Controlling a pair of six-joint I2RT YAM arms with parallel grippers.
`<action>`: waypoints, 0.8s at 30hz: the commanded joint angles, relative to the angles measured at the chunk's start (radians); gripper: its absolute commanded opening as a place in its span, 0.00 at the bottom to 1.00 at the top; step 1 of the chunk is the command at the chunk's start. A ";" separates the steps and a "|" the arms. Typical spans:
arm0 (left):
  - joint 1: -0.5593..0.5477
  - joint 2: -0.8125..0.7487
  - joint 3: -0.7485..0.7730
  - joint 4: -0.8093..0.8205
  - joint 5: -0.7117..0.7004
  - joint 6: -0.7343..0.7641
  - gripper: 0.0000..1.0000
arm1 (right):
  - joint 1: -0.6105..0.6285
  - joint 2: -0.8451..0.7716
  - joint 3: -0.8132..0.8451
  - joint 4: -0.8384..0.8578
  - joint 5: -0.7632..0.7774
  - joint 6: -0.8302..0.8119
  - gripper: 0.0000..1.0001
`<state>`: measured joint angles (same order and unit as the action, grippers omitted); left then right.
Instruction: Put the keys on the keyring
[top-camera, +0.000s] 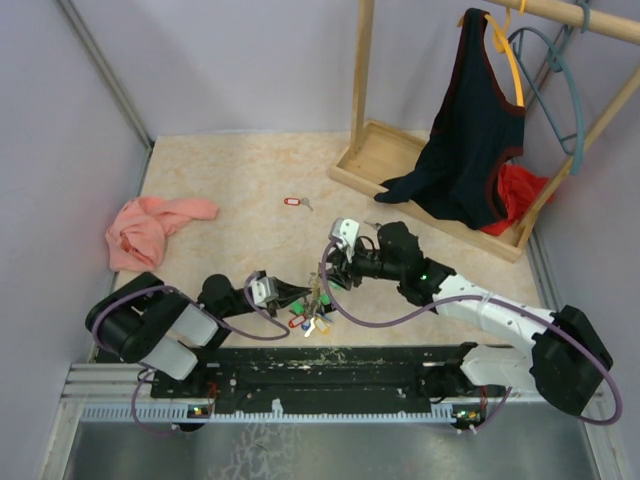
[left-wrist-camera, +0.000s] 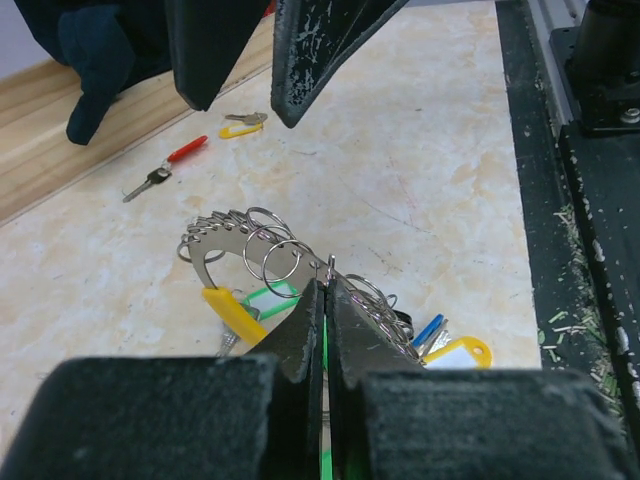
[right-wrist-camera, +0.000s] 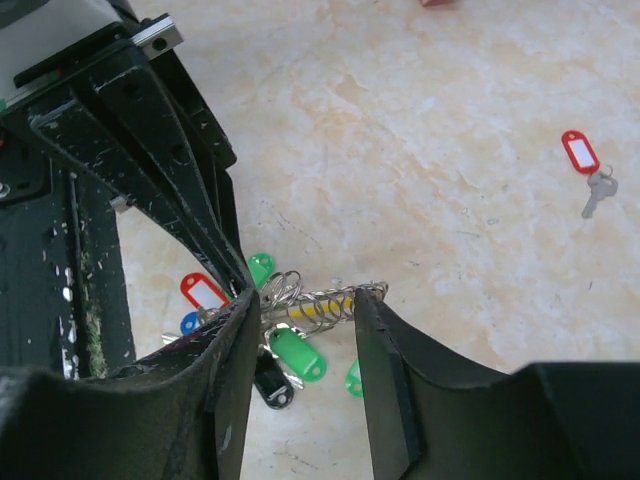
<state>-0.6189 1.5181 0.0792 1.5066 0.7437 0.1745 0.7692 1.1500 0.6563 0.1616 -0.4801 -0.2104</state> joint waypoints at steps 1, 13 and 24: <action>0.004 0.052 -0.027 0.264 -0.008 0.029 0.00 | 0.003 0.013 0.049 0.051 0.060 0.122 0.44; 0.003 0.024 -0.026 0.284 0.007 0.076 0.00 | 0.078 0.140 0.142 -0.019 0.209 0.106 0.49; 0.004 -0.011 0.014 0.284 -0.012 0.035 0.00 | 0.103 0.224 0.244 -0.207 0.256 -0.002 0.50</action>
<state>-0.6189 1.5269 0.0765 1.5127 0.7341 0.2317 0.8627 1.3544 0.8207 0.0257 -0.2592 -0.1555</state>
